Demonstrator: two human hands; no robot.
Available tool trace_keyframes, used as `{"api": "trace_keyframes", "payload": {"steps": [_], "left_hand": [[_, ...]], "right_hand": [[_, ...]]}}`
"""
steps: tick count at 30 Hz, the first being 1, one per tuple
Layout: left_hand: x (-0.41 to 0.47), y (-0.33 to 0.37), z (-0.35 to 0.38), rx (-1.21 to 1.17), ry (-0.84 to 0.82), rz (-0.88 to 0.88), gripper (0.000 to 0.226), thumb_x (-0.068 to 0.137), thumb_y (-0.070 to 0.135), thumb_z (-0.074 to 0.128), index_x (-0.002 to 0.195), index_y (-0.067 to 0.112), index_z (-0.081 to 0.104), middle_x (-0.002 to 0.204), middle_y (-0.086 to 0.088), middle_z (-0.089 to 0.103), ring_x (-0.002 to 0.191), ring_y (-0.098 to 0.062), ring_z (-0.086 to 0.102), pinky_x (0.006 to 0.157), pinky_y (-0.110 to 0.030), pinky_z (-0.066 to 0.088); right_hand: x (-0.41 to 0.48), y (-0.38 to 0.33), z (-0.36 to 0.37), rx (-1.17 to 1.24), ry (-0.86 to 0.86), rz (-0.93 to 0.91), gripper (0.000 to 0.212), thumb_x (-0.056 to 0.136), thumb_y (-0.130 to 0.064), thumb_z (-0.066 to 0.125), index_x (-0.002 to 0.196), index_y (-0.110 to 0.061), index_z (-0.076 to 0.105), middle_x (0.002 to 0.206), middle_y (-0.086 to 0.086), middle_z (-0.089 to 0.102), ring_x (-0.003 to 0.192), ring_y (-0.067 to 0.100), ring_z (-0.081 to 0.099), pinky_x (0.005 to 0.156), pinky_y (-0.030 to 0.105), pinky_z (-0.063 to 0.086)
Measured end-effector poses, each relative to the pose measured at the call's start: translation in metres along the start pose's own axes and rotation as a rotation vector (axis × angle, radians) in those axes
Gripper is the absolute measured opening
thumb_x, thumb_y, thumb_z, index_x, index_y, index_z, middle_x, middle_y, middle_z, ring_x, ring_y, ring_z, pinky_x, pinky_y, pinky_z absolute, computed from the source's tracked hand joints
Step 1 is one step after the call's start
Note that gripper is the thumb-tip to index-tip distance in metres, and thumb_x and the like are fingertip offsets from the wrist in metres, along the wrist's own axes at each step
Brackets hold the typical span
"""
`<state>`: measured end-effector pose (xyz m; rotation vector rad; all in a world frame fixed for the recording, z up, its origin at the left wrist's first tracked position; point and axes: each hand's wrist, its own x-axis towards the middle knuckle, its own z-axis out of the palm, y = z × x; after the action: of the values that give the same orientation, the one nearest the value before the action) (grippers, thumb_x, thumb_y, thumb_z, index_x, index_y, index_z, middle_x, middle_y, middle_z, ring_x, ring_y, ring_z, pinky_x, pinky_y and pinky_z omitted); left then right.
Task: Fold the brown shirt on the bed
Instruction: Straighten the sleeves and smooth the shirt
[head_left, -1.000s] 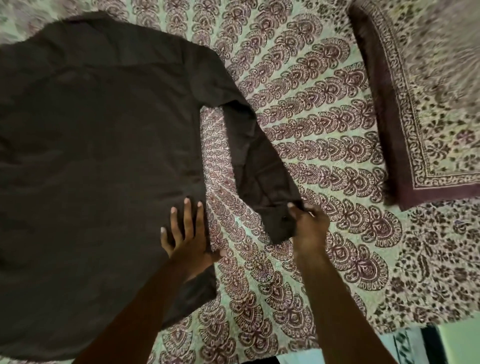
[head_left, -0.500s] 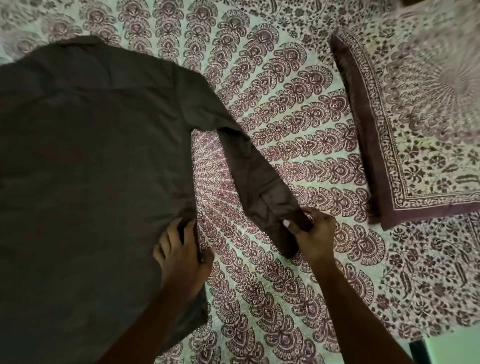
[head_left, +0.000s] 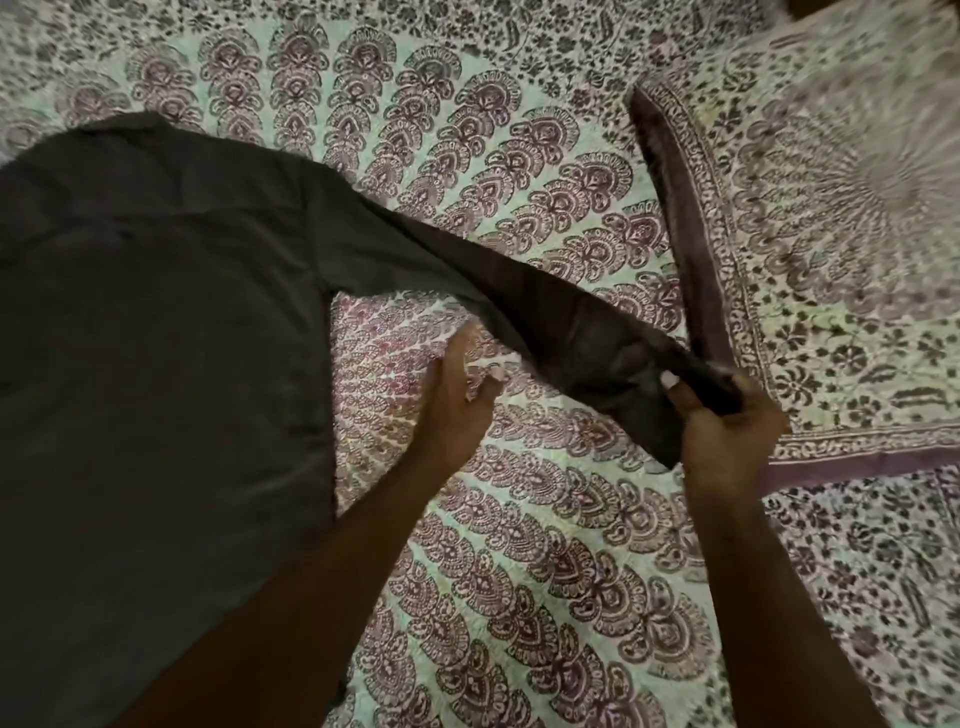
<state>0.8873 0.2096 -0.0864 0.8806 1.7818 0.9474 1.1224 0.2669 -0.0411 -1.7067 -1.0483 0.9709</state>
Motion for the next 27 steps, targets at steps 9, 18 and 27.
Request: {"api": "trace_keyframes", "payload": {"steps": [9,18,27], "left_hand": [[0.084,0.066,0.054,-0.857,0.351,-0.343,0.066,0.094,-0.003,0.070,0.144,0.033,0.046,0.140,-0.006,0.061,0.121,-0.030,0.065,0.078,-0.044,0.064],[0.122,0.062,0.100,-0.580,0.575,-0.343,0.036,0.095,-0.006,0.057,0.112,0.025,0.065,0.132,-0.013,0.059,0.124,-0.033,0.062,0.102,-0.052,0.057],[0.122,0.072,0.127,0.728,0.570,-0.059,0.066,0.099,0.058,0.047,0.160,0.037,0.031,0.176,-0.004,-0.003,0.162,-0.032,-0.001,0.126,-0.061,0.005]], "right_hand": [[0.094,-0.060,-0.015,0.263,-0.179,0.225,0.028,0.084,-0.001,0.081,0.111,-0.006,0.075,0.104,0.012,0.080,0.098,0.033,0.077,0.085,0.050,0.064],[0.171,-0.054,-0.005,0.117,-0.120,0.031,0.021,0.092,-0.010,0.075,0.076,-0.023,0.075,0.081,-0.002,0.074,0.079,0.015,0.068,0.082,0.041,0.060],[0.216,-0.067,0.012,-0.271,-0.078,-0.489,0.010,0.095,-0.016,0.070,0.099,-0.007,0.071,0.081,-0.009,0.070,0.076,0.003,0.067,0.077,0.022,0.055]]}}
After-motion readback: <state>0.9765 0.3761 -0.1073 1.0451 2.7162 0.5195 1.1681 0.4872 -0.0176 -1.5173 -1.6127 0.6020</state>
